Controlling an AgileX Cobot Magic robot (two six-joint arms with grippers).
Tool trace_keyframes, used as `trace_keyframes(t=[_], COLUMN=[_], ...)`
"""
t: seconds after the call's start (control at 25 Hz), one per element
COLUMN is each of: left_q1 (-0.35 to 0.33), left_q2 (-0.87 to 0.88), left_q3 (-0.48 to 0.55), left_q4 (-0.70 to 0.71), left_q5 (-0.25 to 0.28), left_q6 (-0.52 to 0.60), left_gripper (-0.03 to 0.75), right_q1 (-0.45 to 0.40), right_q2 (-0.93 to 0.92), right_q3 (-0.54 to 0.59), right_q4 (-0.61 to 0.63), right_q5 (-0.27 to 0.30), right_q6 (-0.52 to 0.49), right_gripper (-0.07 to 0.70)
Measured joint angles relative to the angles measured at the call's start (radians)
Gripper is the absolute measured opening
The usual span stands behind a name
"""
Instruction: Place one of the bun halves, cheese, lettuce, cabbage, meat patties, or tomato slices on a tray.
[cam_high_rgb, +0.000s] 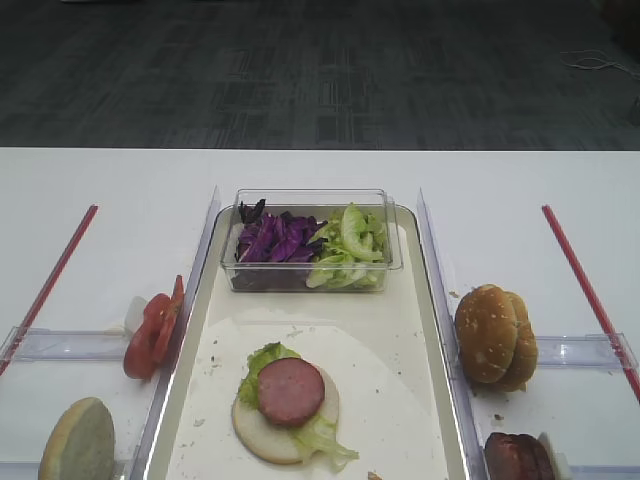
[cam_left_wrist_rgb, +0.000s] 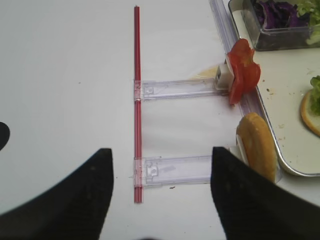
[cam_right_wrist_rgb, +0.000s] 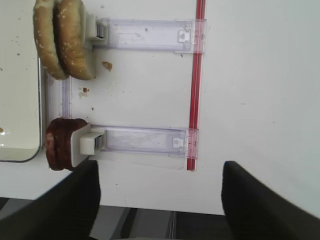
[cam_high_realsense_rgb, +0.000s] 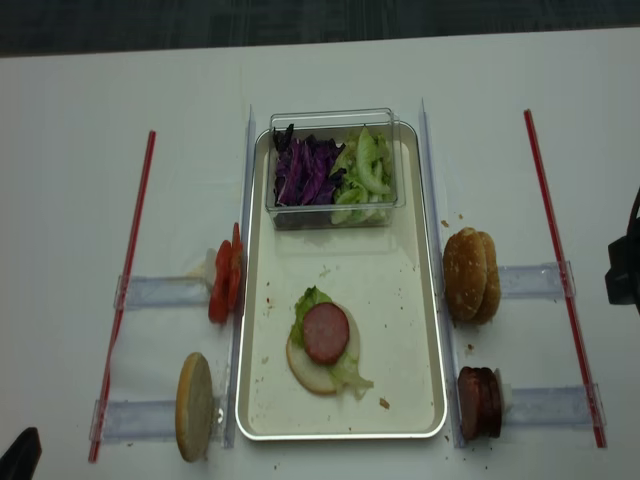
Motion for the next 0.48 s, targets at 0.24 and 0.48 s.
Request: trace_keyframes(t=[0.24, 0.48], left_q1=[0.000, 0.000], left_q2=[0.000, 0.000], left_q3=[0.000, 0.000], left_q4=[0.000, 0.000], left_q5=[0.000, 0.000], left_q6=[0.000, 0.000], left_gripper=[0.430, 0.430], right_q1=[0.000, 0.000], right_q2=[-0.058, -0.156], right_q3=[0.000, 0.000], right_q4=[0.000, 0.002], right_q5=[0.000, 0.008], right_q6=[-0.002, -0.002], right_gripper=[0.513, 0.513])
